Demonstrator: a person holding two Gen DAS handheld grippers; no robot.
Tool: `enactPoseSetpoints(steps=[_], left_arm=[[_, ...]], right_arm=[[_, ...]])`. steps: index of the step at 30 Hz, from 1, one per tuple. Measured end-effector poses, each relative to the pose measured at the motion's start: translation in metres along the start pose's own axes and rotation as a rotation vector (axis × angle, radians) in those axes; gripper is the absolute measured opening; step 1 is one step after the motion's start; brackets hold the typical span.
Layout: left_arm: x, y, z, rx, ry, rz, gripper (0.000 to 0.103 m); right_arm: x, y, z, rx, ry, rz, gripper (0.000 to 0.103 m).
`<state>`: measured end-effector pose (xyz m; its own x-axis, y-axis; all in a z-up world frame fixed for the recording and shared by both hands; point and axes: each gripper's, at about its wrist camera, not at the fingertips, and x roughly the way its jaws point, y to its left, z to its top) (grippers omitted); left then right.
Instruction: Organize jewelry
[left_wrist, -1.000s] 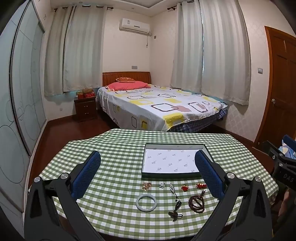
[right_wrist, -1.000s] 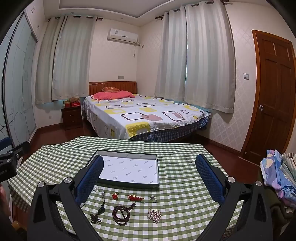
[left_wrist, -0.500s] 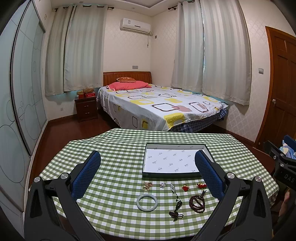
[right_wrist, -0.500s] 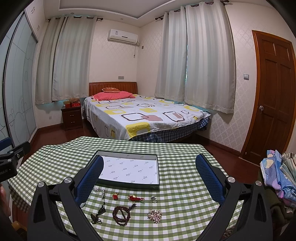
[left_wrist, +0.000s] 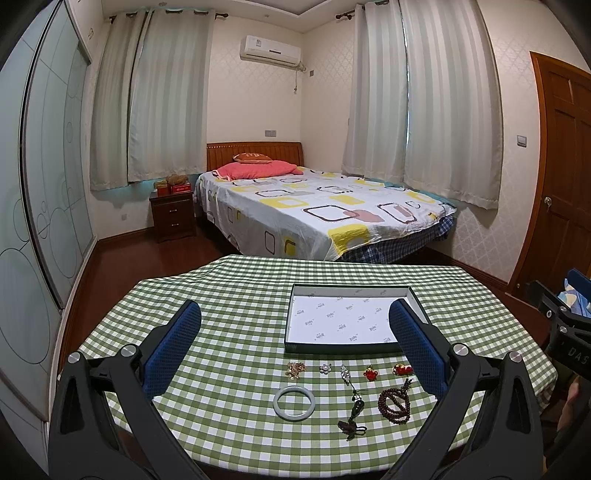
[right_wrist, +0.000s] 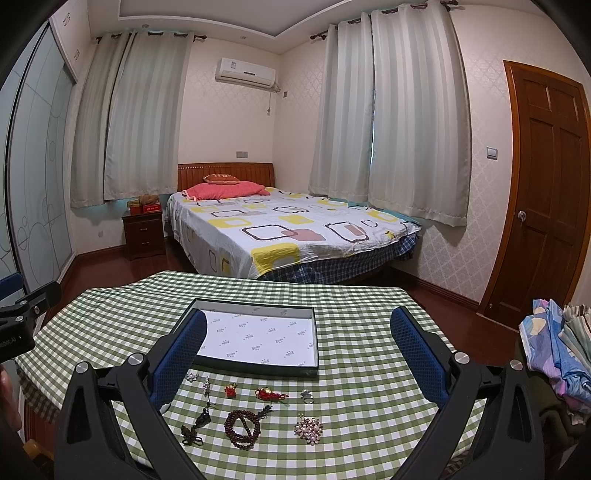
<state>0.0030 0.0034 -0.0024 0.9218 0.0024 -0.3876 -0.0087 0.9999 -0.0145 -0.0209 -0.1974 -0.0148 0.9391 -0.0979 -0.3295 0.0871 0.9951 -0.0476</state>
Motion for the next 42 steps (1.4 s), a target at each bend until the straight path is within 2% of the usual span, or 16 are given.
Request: enactPoseSetpoints(steps=[42], left_arm=[[0.0012,-0.0001,-0.0026,-0.001,0.004,0.002,0.099]], right_arm=[[0.0007,0.0009,0.0012,-0.003,-0.001,0.003,0.097]])
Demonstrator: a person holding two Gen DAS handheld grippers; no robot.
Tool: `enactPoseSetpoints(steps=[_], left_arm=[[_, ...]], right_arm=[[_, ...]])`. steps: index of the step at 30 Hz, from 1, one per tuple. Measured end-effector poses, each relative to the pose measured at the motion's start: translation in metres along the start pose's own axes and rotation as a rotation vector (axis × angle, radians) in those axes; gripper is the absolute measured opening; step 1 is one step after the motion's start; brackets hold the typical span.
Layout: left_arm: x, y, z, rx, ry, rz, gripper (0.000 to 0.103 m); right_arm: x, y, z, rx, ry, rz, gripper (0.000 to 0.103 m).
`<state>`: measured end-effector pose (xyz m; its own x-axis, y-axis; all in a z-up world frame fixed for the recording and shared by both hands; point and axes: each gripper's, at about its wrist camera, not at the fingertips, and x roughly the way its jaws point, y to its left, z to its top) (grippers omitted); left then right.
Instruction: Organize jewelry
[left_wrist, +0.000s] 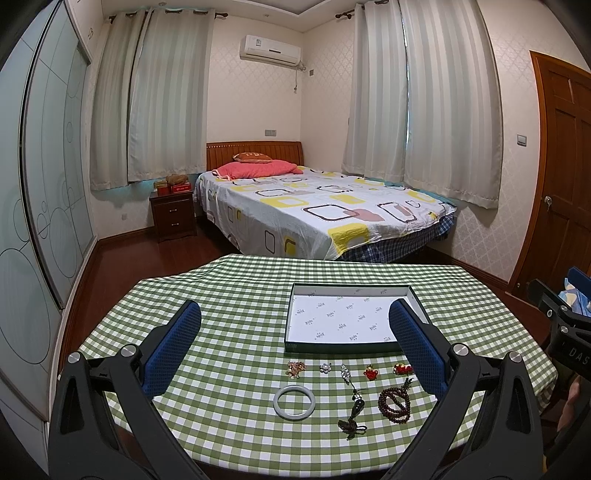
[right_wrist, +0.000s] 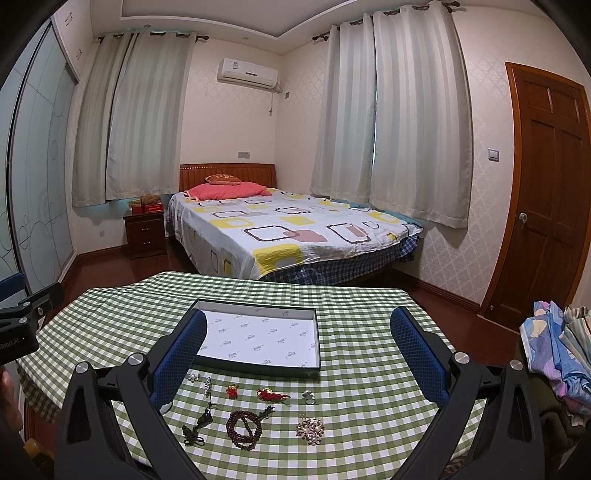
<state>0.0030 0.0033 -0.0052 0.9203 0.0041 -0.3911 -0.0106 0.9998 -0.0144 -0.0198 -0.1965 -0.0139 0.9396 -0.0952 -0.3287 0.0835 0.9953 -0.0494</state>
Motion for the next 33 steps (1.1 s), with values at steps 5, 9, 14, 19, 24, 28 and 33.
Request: enactPoseSetpoints(steps=[5,9,14,19,24,28,33], left_arm=[[0.000,0.000,0.000,0.000,-0.001,-0.001,0.099],[0.000,0.000,0.000,0.000,0.000,0.000,0.099],[0.000,0.000,0.000,0.000,-0.002,0.000,0.099],[0.000,0.000,0.000,-0.002,-0.002,0.001,0.099],[0.012,0.008,-0.005,-0.024,-0.004,0.018,0.099],[0.039,0.016,-0.019,-0.025,0.047,0.023,0.099],[0.090,0.022,-0.057,-0.025,0.165,0.004,0.099]], right_arm=[[0.000,0.000,-0.001,0.000,-0.001,0.000,0.097],[0.002,0.002,-0.001,-0.003,0.000,0.004,0.097],[0.002,0.003,-0.001,-0.004,-0.002,0.006,0.097],[0.003,0.003,-0.002,-0.002,-0.003,0.008,0.097],[0.012,0.001,-0.012,0.011,-0.021,0.020,0.097],[0.036,-0.002,-0.033,0.013,-0.017,0.026,0.097],[0.080,-0.005,-0.077,0.021,0.071,0.033,0.097]])
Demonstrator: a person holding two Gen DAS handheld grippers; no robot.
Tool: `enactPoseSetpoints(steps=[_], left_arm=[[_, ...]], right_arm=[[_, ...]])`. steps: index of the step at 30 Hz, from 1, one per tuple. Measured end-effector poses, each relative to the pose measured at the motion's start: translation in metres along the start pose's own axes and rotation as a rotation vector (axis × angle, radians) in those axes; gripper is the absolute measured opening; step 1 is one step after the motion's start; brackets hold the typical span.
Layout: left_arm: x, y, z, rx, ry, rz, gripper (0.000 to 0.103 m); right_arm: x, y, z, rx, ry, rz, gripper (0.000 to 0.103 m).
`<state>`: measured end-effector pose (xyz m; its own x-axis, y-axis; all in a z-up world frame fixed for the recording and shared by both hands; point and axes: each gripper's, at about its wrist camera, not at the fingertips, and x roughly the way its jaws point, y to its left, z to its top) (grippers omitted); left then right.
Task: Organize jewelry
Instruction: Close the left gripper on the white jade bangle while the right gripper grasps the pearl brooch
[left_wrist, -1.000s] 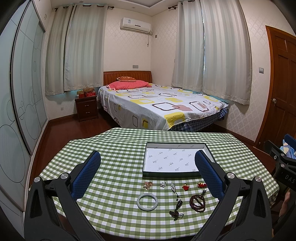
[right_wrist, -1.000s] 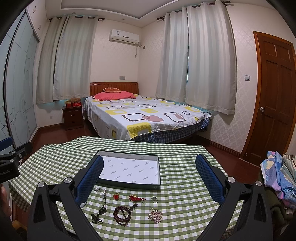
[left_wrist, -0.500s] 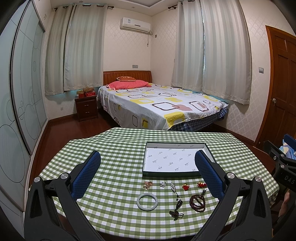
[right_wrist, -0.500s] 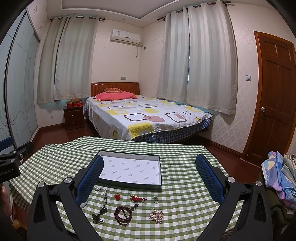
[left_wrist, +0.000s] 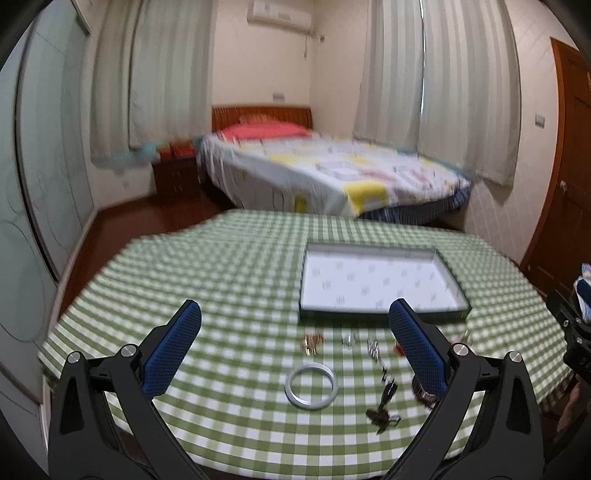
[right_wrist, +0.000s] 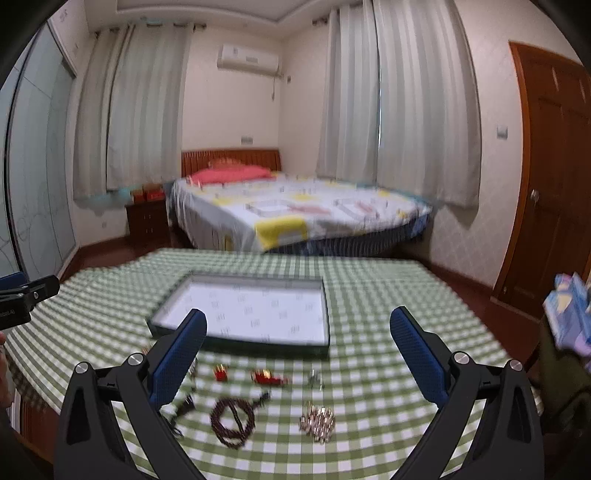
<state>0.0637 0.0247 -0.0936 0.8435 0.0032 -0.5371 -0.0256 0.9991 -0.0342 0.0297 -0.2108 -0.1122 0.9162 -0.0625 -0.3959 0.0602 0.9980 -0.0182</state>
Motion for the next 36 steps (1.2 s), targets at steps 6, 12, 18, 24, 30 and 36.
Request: enactPoseSetpoints(steps=[6,12,18,24,30,36], left_arm=[[0.063,-0.003,-0.045,0.018,0.152,-0.003,0.099],[0.110,-0.006,-0.071,0.026,0.258,-0.001,0.099],[0.137,-0.009,-0.082,0.054,0.318,0.015,0.099],[0.151,-0.008,-0.089,0.049,0.362,0.022,0.099],[0.156,-0.005,-0.093,0.036,0.370,0.014,0.099],[0.155,-0.007,-0.094,0.037,0.364,0.016,0.099]], right_arm=[[0.048,-0.010,-0.047,0.010,0.131,-0.029,0.097],[0.078,-0.021,-0.071,0.051,0.216,-0.030,0.097],[0.097,-0.026,-0.087,0.076,0.273,-0.030,0.097],[0.110,-0.028,-0.097,0.087,0.314,-0.027,0.097],[0.115,-0.032,-0.100,0.106,0.328,-0.032,0.097],[0.117,-0.034,-0.104,0.106,0.340,-0.040,0.097]])
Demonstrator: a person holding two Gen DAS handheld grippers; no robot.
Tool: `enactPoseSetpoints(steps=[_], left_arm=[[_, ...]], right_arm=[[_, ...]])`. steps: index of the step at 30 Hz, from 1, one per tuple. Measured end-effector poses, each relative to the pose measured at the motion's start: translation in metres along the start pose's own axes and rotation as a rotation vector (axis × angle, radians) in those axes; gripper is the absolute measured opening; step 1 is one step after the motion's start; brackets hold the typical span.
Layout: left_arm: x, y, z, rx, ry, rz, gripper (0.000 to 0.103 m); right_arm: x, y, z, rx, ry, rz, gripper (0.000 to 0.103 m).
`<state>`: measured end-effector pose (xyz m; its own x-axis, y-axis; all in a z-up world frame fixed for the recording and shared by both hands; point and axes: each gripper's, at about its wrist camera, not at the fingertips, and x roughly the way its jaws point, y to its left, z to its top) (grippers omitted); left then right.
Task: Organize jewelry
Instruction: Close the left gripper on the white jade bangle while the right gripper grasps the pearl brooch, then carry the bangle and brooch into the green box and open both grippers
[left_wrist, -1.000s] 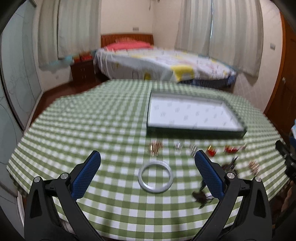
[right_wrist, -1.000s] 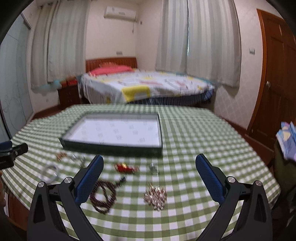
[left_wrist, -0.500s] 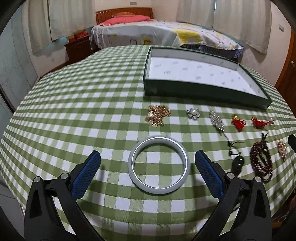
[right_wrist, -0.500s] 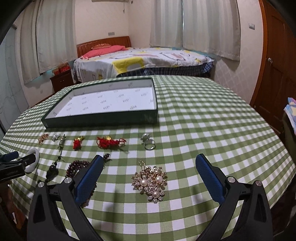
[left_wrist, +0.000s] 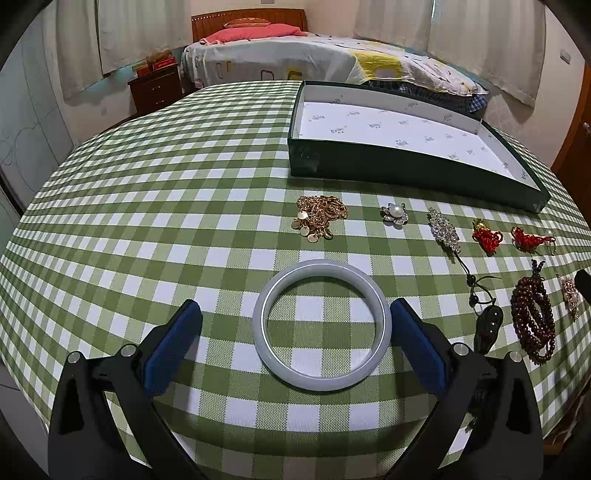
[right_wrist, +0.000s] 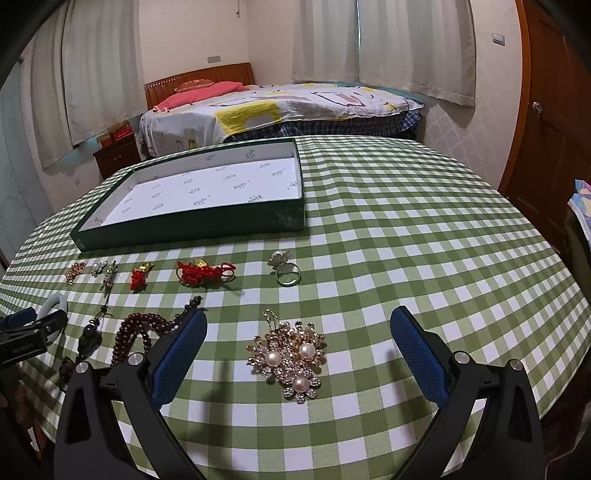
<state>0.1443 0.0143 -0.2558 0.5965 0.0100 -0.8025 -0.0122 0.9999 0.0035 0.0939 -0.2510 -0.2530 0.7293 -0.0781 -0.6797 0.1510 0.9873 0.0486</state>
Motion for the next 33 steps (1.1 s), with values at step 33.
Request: enactPoseSetpoints(steps=[33], left_arm=[[-0.011,-0.004,-0.006,0.046,-0.061,-0.035,0.069]], right_arm=[[0.016,-0.002,-0.010,-0.014,0.084,-0.001,0.062]])
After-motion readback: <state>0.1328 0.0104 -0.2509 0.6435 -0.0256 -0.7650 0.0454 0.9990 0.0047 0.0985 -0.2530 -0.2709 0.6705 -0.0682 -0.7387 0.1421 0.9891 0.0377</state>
